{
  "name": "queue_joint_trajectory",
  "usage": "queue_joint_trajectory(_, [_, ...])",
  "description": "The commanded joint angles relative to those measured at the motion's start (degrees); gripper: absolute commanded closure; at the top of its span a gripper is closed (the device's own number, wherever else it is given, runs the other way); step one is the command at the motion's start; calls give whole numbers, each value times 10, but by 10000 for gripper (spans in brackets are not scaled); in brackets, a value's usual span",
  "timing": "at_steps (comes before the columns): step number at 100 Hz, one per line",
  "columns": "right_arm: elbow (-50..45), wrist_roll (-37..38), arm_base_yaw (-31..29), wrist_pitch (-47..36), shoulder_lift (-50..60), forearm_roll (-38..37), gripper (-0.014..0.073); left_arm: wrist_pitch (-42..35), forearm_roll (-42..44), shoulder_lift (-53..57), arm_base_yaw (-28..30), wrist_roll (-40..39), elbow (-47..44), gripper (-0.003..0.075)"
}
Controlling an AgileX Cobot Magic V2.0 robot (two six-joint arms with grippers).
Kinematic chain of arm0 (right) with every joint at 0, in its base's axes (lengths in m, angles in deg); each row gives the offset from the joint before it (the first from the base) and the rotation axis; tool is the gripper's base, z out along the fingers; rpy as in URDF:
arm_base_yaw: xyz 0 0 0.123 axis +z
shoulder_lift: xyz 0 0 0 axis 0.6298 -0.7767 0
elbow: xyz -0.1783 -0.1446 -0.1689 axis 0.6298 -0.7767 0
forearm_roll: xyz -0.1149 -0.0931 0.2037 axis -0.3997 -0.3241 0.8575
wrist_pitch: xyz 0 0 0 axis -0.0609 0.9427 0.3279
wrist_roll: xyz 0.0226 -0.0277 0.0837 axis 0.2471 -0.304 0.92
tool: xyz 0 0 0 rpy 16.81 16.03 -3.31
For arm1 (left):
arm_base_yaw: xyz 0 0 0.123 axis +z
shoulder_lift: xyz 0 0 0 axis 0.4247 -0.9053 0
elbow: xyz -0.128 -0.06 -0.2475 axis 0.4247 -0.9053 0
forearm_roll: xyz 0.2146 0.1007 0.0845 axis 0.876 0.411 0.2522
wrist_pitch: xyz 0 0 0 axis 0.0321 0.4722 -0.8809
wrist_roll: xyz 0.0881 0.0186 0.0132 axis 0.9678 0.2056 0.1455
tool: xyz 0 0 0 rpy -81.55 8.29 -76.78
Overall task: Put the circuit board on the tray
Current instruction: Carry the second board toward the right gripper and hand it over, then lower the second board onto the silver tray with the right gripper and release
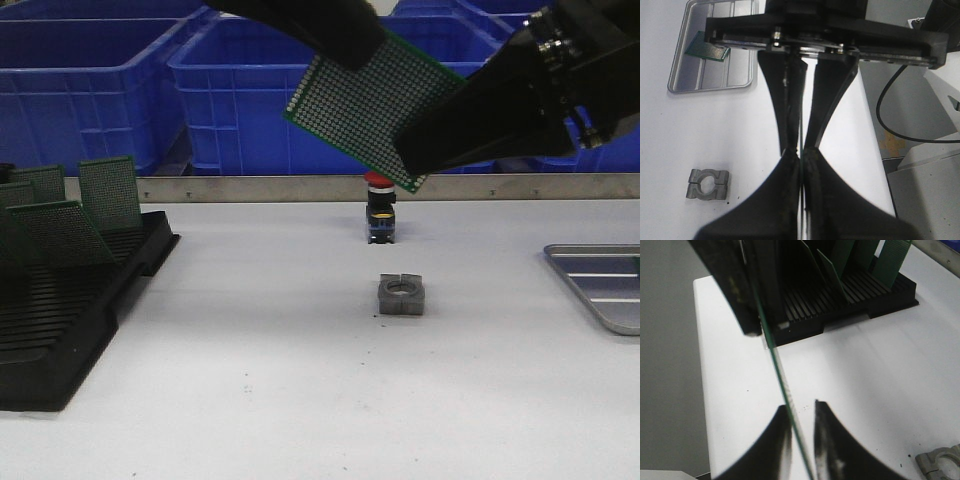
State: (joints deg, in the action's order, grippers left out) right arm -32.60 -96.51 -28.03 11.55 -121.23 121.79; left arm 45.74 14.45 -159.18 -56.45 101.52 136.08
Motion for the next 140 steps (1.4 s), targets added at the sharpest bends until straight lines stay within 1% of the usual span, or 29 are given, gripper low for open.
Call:
queue_joint_trajectory(1, [16, -7, 1, 18, 18, 34, 658, -8, -40, 19, -4, -1, 17, 731])
queue_joint_trajectory(6, [16, -7, 1, 18, 18, 34, 659, -8, -40, 19, -4, -1, 17, 701])
queue_joint_trajectory(8, [16, -7, 1, 18, 18, 34, 661, -8, -40, 19, -4, -1, 17, 678])
queue_joint_trajectory(10, [16, -7, 1, 18, 18, 34, 661, -8, -40, 19, -4, -1, 17, 636])
queue_joint_trajectory(11, [16, -7, 1, 18, 18, 34, 661, -8, -40, 19, -4, -1, 17, 636])
queue_joint_trajectory(13, [16, -7, 1, 18, 18, 34, 661, -8, -40, 19, -4, -1, 17, 584])
queue_joint_trajectory(15, [16, -7, 1, 18, 18, 34, 661, -8, -41, 19, -4, -1, 17, 556])
queue_joint_trajectory(16, [16, -7, 1, 18, 18, 34, 661, -8, -41, 19, -4, -1, 17, 525])
queue_joint_trajectory(18, [16, -7, 1, 18, 18, 34, 661, -8, -41, 19, -4, -1, 17, 494])
queue_joint_trajectory(19, [16, -7, 1, 18, 18, 34, 661, -8, -41, 19, -4, -1, 17, 446])
queue_joint_trajectory(20, [15, -7, 1, 19, 18, 34, 661, -8, -41, 19, -4, -1, 17, 446])
queue_joint_trajectory(23, [15, -2, 1, 19, 18, 34, 661, -8, -41, 19, -4, -1, 17, 370])
queue_joint_trajectory(26, [15, 7, 1, 19, 18, 34, 661, -9, -41, 19, -4, -1, 17, 318])
queue_joint_trajectory(30, [15, 30, 1, 19, 18, 33, 661, -12, -41, 19, -4, -1, 17, 260])
queue_joint_trajectory(35, [15, 67, 1, 20, 18, 23, 661, -17, -41, 19, -4, -1, 17, 223])
queue_joint_trajectory(44, [15, 157, -3, 23, 18, -10, 661, -23, -41, 19, -4, -1, 17, 215])
queue_joint_trajectory(54, [12, 228, -10, 23, 18, -53, 661, -30, -41, 19, -4, -1, 17, 215])
queue_joint_trajectory(63, [5, 291, -29, 2, 18, -76, 661, -42, -41, 19, -4, -1, 17, 215])
queue_joint_trajectory(72, [-6, 351, -64, -56, 18, -76, 661, -45, -40, 19, -4, -1, 17, 215])
queue_joint_trajectory(84, [-14, 427, -124, -178, 17, -76, 661, -46, -40, 19, -4, -1, 17, 215])
queue_joint_trajectory(95, [-14, 435, -164, -283, 10, -73, 661, -45, -40, 19, -4, -1, 17, 215])
queue_joint_trajectory(105, [-14, 435, -188, -345, -11, -73, 661, -45, -40, 19, -4, -1, 17, 216])
queue_joint_trajectory(121, [-7, 435, -196, -364, -66, -73, 661, -46, -40, 19, -4, -1, 17, 216])
queue_joint_trajectory(132, [16, 435, -196, -378, -103, -51, 657, -46, -40, 19, -4, -1, 17, 216])
queue_joint_trajectory(136, [26, 435, -196, -378, -114, -47, 645, -46, -40, 19, -4, -1, 17, 216])
queue_joint_trajectory(140, [32, 435, -196, -374, -122, -48, 610, -46, -40, 19, -4, -1, 17, 216])
